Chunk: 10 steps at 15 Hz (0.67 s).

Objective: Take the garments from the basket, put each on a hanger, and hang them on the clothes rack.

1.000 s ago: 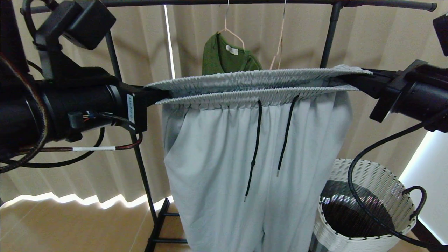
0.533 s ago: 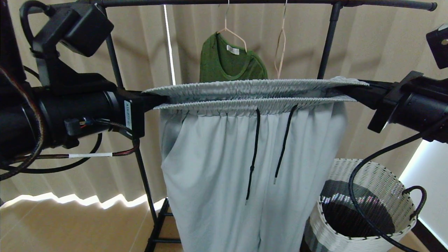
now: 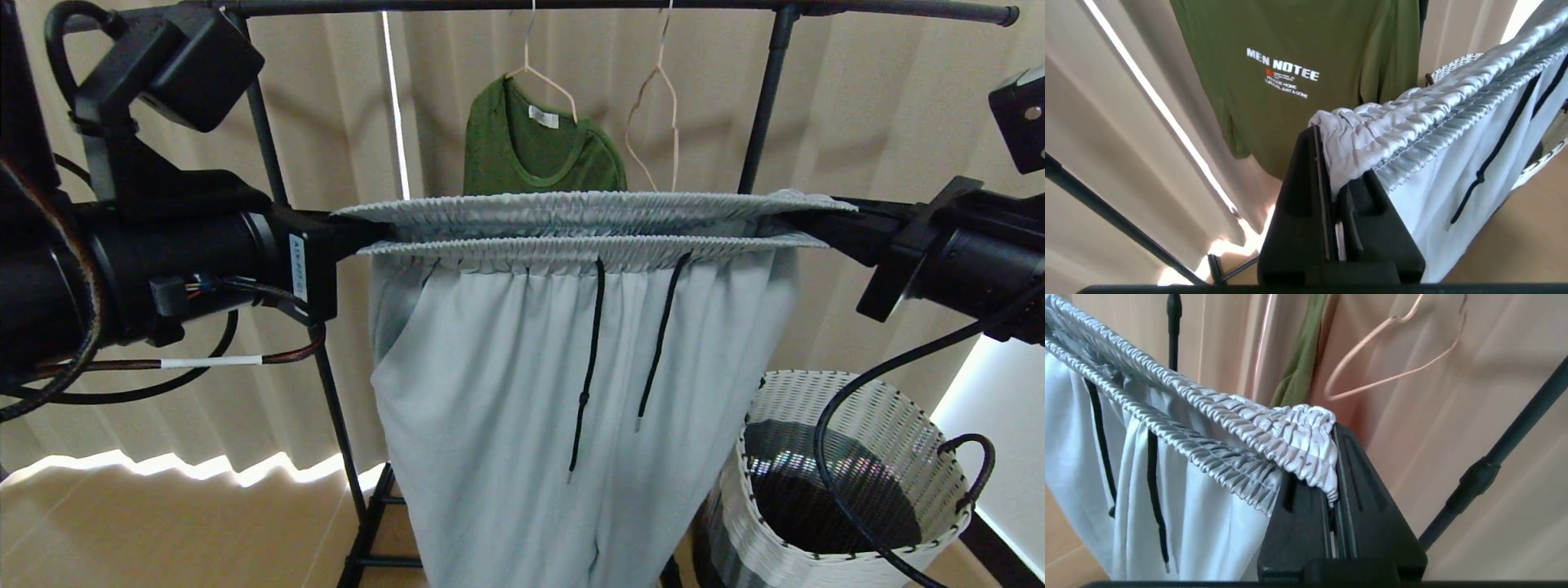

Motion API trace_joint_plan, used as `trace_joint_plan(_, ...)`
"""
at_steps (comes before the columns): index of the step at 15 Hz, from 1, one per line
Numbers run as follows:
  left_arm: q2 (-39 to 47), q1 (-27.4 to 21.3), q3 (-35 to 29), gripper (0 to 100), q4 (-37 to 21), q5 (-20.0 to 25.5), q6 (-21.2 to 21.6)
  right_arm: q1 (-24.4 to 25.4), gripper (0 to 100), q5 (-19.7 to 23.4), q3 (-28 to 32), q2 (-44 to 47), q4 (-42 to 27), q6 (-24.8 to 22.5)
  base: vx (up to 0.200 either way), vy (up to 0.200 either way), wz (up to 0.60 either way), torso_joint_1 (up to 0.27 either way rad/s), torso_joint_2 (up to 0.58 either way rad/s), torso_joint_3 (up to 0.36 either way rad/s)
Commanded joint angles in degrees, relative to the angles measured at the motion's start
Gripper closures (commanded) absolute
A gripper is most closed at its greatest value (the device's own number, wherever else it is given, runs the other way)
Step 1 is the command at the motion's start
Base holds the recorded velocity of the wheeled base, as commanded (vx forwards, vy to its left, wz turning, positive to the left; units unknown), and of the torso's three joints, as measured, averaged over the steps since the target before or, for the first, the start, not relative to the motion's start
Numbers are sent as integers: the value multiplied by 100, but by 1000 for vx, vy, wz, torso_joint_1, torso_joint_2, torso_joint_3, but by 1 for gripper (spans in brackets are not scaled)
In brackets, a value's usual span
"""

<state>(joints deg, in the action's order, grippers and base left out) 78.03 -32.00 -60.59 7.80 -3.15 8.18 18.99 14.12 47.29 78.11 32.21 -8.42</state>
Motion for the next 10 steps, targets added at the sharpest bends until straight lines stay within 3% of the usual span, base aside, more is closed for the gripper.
trace_joint_plan(1, 19, 1, 3, 100, 2, -2, -1, 8, 100, 3, 9, 12, -4, -1, 0, 0, 0, 0, 0, 0)
trace_joint_plan(2, 19, 1, -6, 100, 2, -2, -1, 8, 0, 3, -35, 12, -4, -1, 0, 0, 0, 0, 0, 0)
trace_joint_plan(10, 116, 344, 214, 100, 2, -28, -1, 359, 0, 153, -475, -182, 102, 174, 0, 0, 0, 0, 0, 0)
